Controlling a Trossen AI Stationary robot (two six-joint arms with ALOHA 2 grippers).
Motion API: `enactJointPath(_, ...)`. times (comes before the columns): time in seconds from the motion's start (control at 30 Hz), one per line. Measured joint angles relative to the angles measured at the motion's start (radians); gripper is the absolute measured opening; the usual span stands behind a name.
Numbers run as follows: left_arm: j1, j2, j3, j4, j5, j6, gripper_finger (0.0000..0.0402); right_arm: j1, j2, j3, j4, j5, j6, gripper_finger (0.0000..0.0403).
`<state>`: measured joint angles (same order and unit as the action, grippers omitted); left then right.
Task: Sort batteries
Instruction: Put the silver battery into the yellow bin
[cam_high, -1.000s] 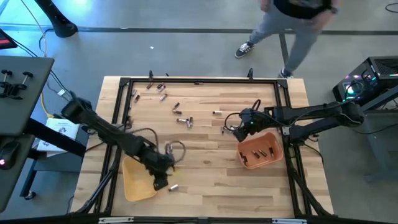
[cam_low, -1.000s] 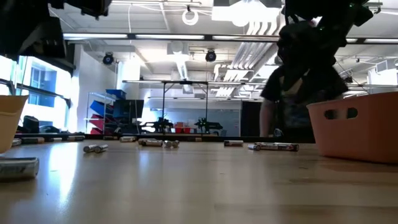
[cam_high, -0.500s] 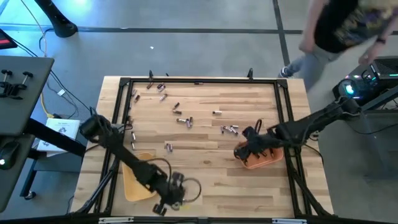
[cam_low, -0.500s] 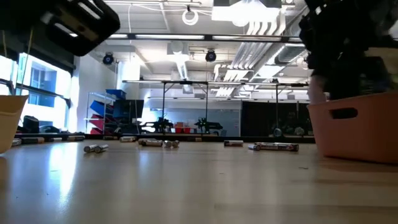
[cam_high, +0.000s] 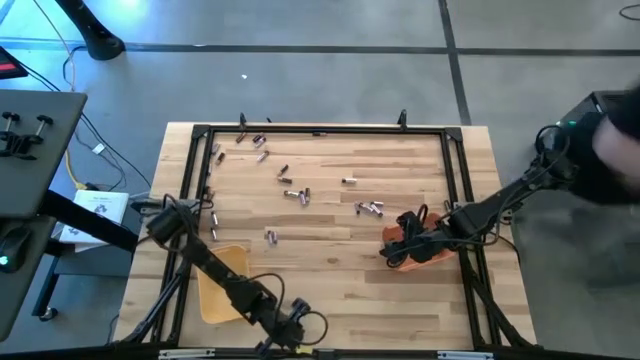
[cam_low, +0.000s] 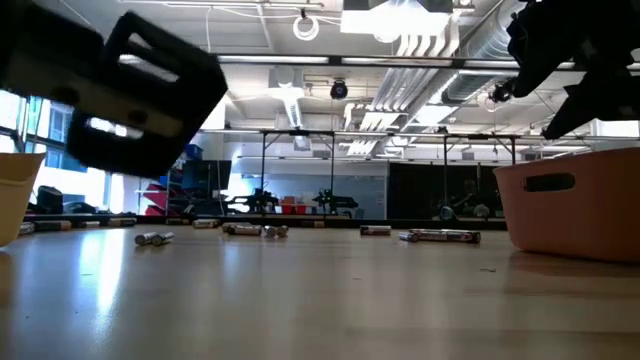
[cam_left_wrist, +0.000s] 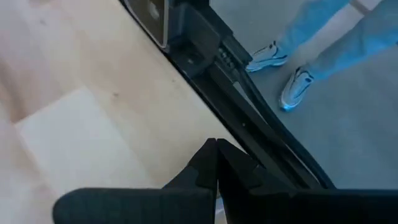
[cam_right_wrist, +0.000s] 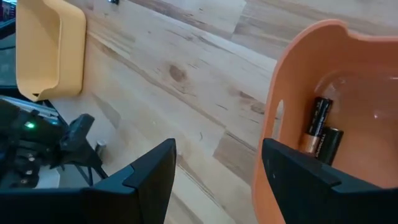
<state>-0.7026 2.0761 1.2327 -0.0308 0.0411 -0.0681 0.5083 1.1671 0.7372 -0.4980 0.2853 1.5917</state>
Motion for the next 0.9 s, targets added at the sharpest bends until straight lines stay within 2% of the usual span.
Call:
enactJointPath(0.17, 0.048, -0.037, -0.001, -0.068, -0.032, -0.017, 0.0, 0.0, 0.0, 0.0, 0.0, 0.017, -0.001, 0.0232)
enactJointPath(0.33, 0.086, -0.169, -0.001, -0.153, -0.08, -0.023, 0.0, 0.0, 0.0, 0.0, 0.001, 0.041, -0.023, 0.0232)
enactJointPath(0.5, 0.095, -0.274, 0.003, -0.15, -0.101, -0.234, 0.0004, 0.0, 0.0, 0.0, 0.0, 0.041, -0.029, 0.0232)
enactJointPath(0.57, 0.054, -0.27, 0.001, -0.161, -0.097, -0.24, 0.0015, 0.0, 0.0, 0.0, 0.0, 0.041, -0.04, 0.0232)
enactJointPath(0.73, -0.032, -0.2, 0.005, -0.164, -0.089, -0.038, 0.0074, 0.0, 0.0, 0.0, 0.0, 0.048, -0.063, 0.0232)
enactJointPath(0.83, -0.041, -0.153, 0.038, -0.219, -0.145, 0.128, 0.0123, -0.004, 0.0, 0.0, -0.001, 0.05, -0.066, 0.0232)
enactJointPath(0.9, -0.031, -0.129, 0.065, -0.256, -0.16, 0.18, 0.0155, -0.004, 0.0, 0.0, -0.003, 0.05, -0.065, 0.0232)
